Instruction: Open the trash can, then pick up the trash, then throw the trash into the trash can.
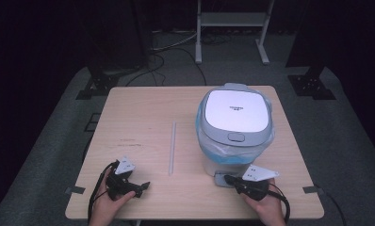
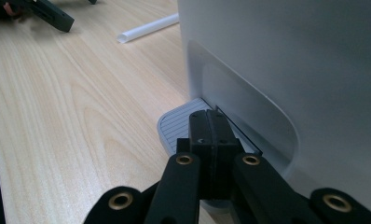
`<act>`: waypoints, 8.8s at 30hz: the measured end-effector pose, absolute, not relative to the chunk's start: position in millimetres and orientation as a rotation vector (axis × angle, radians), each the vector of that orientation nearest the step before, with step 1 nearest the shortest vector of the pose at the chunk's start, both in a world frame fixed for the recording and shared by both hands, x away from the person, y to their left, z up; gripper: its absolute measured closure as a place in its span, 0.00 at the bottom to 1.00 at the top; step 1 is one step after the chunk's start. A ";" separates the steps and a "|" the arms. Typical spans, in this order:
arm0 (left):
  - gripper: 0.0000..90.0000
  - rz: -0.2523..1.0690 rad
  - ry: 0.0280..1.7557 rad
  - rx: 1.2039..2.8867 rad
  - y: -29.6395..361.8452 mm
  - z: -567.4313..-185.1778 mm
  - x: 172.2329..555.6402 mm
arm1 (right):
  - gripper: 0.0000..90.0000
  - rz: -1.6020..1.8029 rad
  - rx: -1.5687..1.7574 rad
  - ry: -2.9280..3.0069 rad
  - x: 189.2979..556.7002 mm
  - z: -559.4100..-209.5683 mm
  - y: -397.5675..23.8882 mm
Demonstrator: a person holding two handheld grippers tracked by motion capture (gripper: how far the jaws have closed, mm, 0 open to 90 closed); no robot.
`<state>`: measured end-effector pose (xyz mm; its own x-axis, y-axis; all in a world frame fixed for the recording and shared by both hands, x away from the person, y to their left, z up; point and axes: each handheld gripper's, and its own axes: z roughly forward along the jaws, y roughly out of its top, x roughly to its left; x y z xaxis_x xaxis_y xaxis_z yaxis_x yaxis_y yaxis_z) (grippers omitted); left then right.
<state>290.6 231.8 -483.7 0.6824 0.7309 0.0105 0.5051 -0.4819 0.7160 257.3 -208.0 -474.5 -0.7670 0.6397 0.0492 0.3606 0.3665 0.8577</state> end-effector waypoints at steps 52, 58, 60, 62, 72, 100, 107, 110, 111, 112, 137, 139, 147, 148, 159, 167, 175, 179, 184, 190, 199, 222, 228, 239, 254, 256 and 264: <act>0.00 0.417 0.953 2.182 231.2 -483.8 291.0 | 1.00 1.352 0.925 2.347 258.3 -481.2 -207.7; 0.00 0.419 0.958 2.181 231.1 -483.8 290.8 | 1.00 1.331 0.926 2.357 258.4 -482.2 -206.0; 0.00 0.420 0.959 2.180 231.0 -483.8 290.8 | 1.00 1.315 0.924 2.365 258.6 -482.3 -205.1; 0.00 0.420 0.959 2.180 231.1 -483.8 290.8 | 1.00 1.298 0.918 2.375 259.0 -482.7 -204.0; 0.00 0.414 0.947 2.174 230.7 -480.8 290.0 | 1.00 1.282 0.930 2.375 258.8 -482.9 -202.7; 0.00 0.394 0.892 2.110 198.9 -458.8 300.2 | 1.00 1.280 0.931 2.372 258.4 -482.9 -202.4; 0.00 0.384 0.877 2.114 185.8 -457.8 304.7 | 1.00 1.279 0.931 2.371 258.4 -482.9 -202.4; 0.00 0.383 0.873 2.117 181.3 -457.3 306.9 | 1.00 1.280 0.934 2.372 258.6 -482.9 -202.5; 0.00 0.383 0.870 2.117 179.9 -456.9 307.9 | 1.00 1.281 0.934 2.372 258.6 -482.9 -202.6; 0.00 0.381 0.872 2.112 178.2 -456.8 309.1 | 1.00 1.281 0.935 2.372 258.6 -482.9 -202.6; 0.05 0.432 0.896 2.142 139.5 -476.5 346.7 | 1.00 1.288 0.945 2.378 259.2 -482.9 -203.2; 0.05 0.436 0.901 2.161 137.5 -479.3 348.8 | 1.00 1.288 0.946 2.378 259.2 -482.9 -203.2; 0.06 0.445 0.936 2.185 139.9 -482.4 352.0 | 1.00 1.293 0.948 2.379 259.7 -483.0 -203.7; 0.06 0.437 0.939 2.183 140.8 -482.6 352.4 | 1.00 1.293 0.948 2.380 259.7 -483.0 -203.6; 0.20 0.450 0.956 2.139 148.7 -482.4 352.2 | 1.00 1.294 0.948 2.380 259.8 -483.0 -203.7; 0.36 0.473 0.985 2.106 154.6 -481.9 352.3 | 1.00 1.294 0.952 2.380 259.5 -482.9 -203.6; 0.55 0.483 0.991 2.092 162.6 -481.0 353.1 | 1.00 1.295 0.949 2.379 259.7 -483.0 -203.7; 0.62 0.488 1.002 2.084 164.5 -480.9 353.6 | 1.00 1.294 0.950 2.380 259.7 -483.0 -203.7; 0.70 0.493 1.016 2.075 167.0 -480.7 354.5 | 1.00 1.296 0.953 2.378 259.6 -483.0 -203.6; 0.76 0.500 1.027 2.068 169.1 -480.7 356.6 | 1.00 1.297 0.953 2.378 259.7 -483.0 -203.6; 0.81 0.514 1.047 2.059 171.3 -480.7 359.3 | 1.00 1.297 0.959 2.378 259.6 -482.9 -203.6; 0.90 0.531 1.082 2.044 174.5 -480.4 363.0 | 1.00 1.299 0.960 2.378 259.7 -482.9 -203.7; 0.90 0.516 1.069 2.042 177.4 -480.6 362.9 | 1.00 1.299 0.960 2.378 259.8 -482.9 -203.8; 0.90 0.486 1.035 2.032 181.3 -478.3 361.5 | 1.00 1.300 0.963 2.378 259.8 -482.9 -203.8; 0.91 0.429 0.914 1.977 191.4 -461.0 356.6 | 1.00 1.301 0.961 2.379 260.0 -482.9 -204.1; 0.91 0.430 0.903 1.971 192.9 -457.8 356.0 | 1.00 1.301 0.962 2.379 260.0 -482.9 -204.1; 0.91 0.402 0.859 1.930 204.4 -448.1 354.5 | 1.00 1.301 0.961 2.381 260.1 -482.9 -204.2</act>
